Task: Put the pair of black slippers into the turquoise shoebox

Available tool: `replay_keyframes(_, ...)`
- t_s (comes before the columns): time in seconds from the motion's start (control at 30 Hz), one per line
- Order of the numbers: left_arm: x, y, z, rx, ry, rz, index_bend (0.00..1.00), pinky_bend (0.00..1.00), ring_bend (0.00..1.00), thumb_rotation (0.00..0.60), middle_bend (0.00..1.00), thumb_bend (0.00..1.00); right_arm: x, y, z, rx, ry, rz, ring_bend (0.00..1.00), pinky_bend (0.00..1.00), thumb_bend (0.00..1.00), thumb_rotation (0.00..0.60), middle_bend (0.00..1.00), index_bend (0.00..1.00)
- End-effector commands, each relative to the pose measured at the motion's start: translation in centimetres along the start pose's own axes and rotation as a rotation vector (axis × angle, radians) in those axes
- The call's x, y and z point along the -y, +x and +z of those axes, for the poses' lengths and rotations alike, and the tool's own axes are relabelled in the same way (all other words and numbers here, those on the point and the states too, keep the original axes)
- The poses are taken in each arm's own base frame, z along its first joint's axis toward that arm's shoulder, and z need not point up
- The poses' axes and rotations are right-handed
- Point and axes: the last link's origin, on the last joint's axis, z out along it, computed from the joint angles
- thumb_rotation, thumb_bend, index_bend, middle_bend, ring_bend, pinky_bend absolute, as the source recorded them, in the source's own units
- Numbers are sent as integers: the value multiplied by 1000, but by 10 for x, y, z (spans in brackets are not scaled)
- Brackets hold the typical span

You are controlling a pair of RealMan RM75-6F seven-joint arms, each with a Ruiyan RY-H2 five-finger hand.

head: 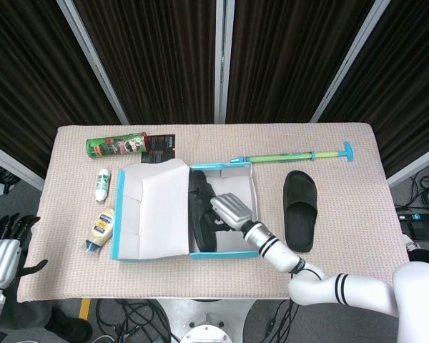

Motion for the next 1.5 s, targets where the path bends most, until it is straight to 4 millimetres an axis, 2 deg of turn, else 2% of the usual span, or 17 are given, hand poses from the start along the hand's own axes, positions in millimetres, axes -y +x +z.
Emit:
replay_keyframes(0.03, -1, 0, 1, -2, -6, 0, 165, 32, 41, 600, 120, 28, -6, 18, -12, -66, 3, -18, 660, 912, 521, 600, 180, 94)
replay_keyframes(0.13, -2, 1, 2, -7, -13, 1, 165, 32, 41, 600, 120, 29, -20, 35, -29, -120, -29, -111, 659, 912, 428, 600, 165, 79)
replay_keyframes(0.23, -3, 1, 2, -6, -15, 2, 165, 32, 41, 600, 120, 29, -43, 53, -52, -147, -115, -246, 658, 912, 341, 600, 145, 42)
replay_keyframes(0.43, -5, 1, 4, -6, -26, 4, 165, 32, 41, 600, 120, 29, -90, 83, -88, -89, -379, -512, 658, 912, 175, 600, 74, 0)
replay_keyframes(0.57, -6, 2, 4, -5, -34, 9, 165, 32, 41, 600, 120, 29, -114, 90, -98, -29, -539, -601, 658, 912, 150, 600, 32, 0)
replay_keyframes(0.77, -7, 2, 4, -1, -36, 15, 165, 32, 41, 600, 120, 29, -138, 86, -97, 68, -677, -636, 658, 912, 150, 600, 6, 0)
replay_keyframes(1.03, -8, 2, 5, 7, -35, 24, 165, 32, 41, 600, 120, 29, -154, 76, -82, 174, -755, -606, 661, 916, 150, 600, 18, 0)
replay_keyframes(1.2, -7, 1, 5, 16, -24, 23, 165, 32, 41, 600, 120, 29, -150, 73, -74, 233, -739, -554, 662, 916, 151, 600, 28, 0)
replay_keyframes(1.5, -8, 1, 5, 24, -24, 26, 165, 32, 41, 600, 120, 29, -147, 71, -61, 296, -775, -651, 667, 916, 154, 600, 51, 0)
